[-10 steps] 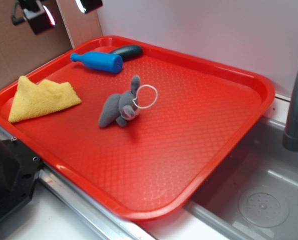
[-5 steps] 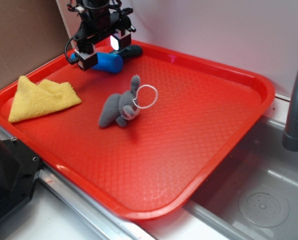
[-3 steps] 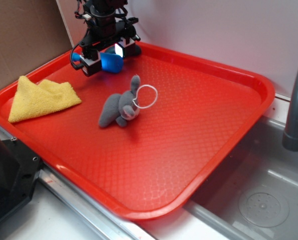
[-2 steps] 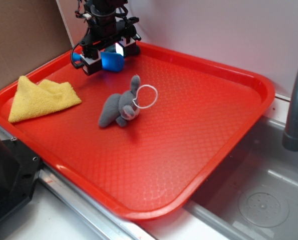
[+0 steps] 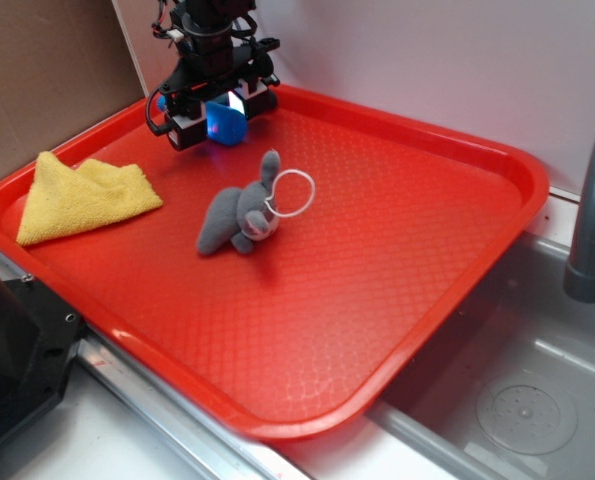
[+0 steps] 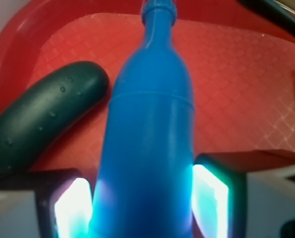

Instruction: Grab the blue bottle.

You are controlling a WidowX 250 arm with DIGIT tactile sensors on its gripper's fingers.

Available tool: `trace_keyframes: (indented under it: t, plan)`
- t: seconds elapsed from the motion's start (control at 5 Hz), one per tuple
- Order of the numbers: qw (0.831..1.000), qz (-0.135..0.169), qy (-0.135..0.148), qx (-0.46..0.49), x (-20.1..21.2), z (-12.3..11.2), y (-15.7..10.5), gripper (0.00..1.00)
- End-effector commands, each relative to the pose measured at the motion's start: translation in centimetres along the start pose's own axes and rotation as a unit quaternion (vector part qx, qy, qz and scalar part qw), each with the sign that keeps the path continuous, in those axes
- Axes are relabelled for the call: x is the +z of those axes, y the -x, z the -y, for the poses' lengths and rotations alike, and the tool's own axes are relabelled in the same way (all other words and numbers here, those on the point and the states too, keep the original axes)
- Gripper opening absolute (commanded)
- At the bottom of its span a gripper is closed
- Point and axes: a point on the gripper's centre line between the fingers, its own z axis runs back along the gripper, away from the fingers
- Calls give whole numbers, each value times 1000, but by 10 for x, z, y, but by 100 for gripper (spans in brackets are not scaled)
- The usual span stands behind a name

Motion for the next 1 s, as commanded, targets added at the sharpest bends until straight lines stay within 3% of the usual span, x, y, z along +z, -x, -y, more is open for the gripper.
trace_keyframes:
  t: [0.0, 0.4, 0.6, 0.8]
  plan:
    - [1000, -7, 22, 8, 25, -14, -18, 0]
    - [992, -80, 72, -64, 100, -50, -16, 0]
    - [972, -101, 107, -182, 137, -67, -6, 0]
    - [937, -135, 126, -297, 159, -84, 3, 0]
